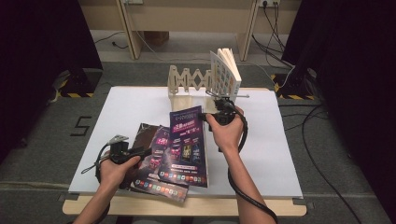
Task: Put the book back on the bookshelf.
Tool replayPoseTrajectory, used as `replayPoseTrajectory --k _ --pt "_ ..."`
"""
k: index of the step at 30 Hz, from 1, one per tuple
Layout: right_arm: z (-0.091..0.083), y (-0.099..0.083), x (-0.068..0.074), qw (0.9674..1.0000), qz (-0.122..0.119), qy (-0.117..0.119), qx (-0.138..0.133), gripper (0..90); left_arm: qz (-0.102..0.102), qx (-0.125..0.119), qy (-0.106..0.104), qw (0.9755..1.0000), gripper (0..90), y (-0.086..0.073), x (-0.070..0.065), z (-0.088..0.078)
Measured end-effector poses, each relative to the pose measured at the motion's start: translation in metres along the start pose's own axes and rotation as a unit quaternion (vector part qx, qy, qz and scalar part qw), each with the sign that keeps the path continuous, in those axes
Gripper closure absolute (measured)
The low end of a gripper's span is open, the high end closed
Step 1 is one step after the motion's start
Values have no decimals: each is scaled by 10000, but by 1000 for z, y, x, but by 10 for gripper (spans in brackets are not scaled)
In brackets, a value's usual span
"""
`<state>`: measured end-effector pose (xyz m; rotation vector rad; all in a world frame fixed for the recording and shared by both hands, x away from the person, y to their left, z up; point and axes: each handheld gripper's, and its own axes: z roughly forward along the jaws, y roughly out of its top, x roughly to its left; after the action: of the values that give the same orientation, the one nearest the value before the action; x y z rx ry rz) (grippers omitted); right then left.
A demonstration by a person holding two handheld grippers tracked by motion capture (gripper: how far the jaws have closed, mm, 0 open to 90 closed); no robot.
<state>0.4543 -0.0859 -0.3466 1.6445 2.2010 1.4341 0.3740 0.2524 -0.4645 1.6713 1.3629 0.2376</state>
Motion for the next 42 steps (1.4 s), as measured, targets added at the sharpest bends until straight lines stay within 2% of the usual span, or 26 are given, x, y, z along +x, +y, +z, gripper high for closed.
replayPoseTrajectory --k 11,21,42 --pt "-10 7 3 9995 -155 -170 -219 832 3 18 1 10000 505 -1 1 1" --pt "-13 10 3 9993 -155 -189 -290 832 0 4 -25 10000 503 0 1 1" --pt "-23 21 7 9974 -294 -395 -520 832 -15 -5 -33 10000 504 0 1 0"
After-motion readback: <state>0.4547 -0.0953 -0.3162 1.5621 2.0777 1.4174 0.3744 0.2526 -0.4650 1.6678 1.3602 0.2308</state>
